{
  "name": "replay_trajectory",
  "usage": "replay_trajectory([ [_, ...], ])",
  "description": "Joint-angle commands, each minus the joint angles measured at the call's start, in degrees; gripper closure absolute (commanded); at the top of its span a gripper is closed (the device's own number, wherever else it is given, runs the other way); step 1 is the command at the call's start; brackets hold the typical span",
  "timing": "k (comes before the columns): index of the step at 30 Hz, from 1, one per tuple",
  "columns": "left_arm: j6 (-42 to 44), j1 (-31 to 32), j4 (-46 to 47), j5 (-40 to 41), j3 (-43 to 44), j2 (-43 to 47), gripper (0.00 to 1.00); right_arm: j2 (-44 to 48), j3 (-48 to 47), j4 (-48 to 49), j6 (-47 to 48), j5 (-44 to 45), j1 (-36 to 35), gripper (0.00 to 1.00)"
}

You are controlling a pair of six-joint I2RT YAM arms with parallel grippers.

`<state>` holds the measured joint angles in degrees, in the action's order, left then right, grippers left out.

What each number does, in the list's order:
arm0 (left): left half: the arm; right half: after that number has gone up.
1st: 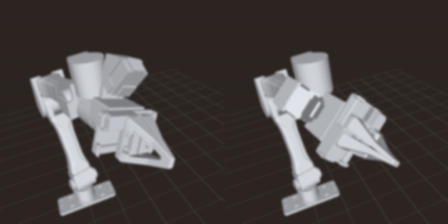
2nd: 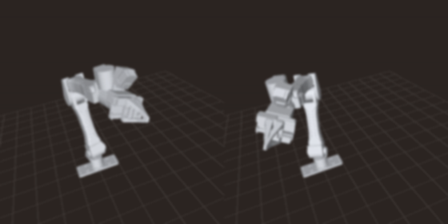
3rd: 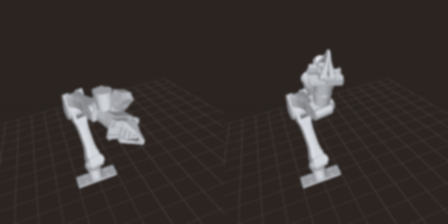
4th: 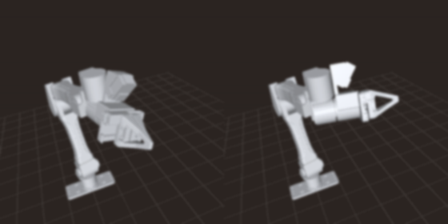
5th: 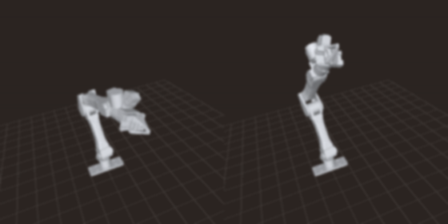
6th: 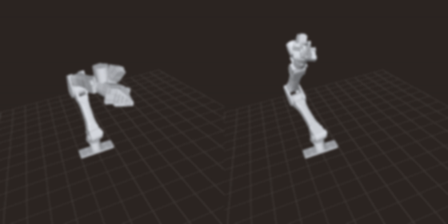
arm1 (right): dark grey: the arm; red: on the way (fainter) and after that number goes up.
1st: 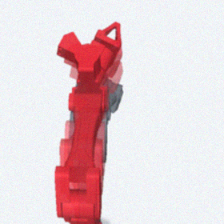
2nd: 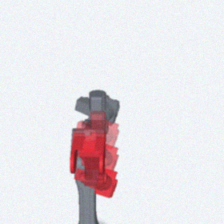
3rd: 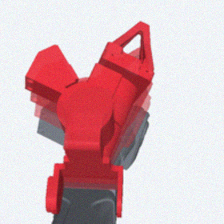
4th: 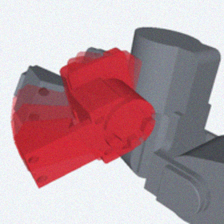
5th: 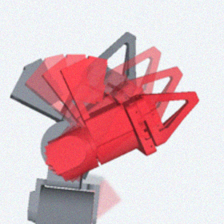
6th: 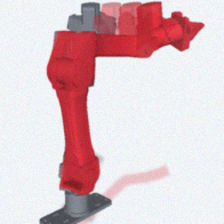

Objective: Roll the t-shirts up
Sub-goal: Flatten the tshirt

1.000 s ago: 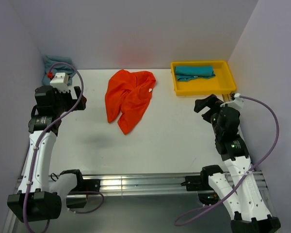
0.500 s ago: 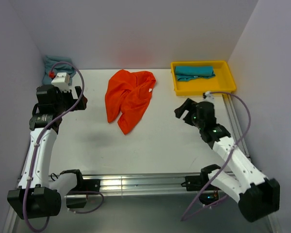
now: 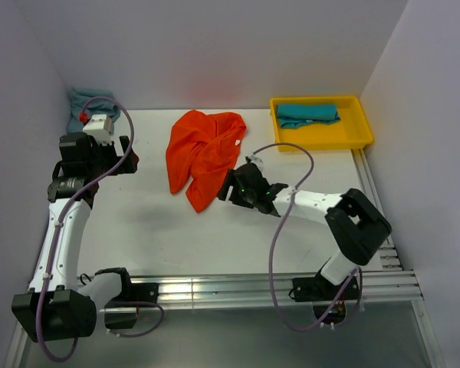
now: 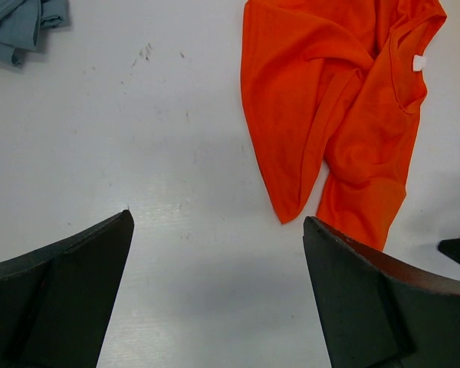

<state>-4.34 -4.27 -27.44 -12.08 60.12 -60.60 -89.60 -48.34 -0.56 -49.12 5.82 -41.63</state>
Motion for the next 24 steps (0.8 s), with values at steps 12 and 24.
replay_trajectory([
  [12, -0.7, -0.2, 0.5, 0.1, 2.6, -0.7, 0.02, -18.5, -9.1, 14.6, -13.9, -3.0, -3.3, 0.26],
  [24, -0.8, -0.1, 0.3, -1.5, 2.8, -2.2, 0.03, -15.2, -5.0, 16.7, -18.6, 3.0, -4.3, 0.74],
])
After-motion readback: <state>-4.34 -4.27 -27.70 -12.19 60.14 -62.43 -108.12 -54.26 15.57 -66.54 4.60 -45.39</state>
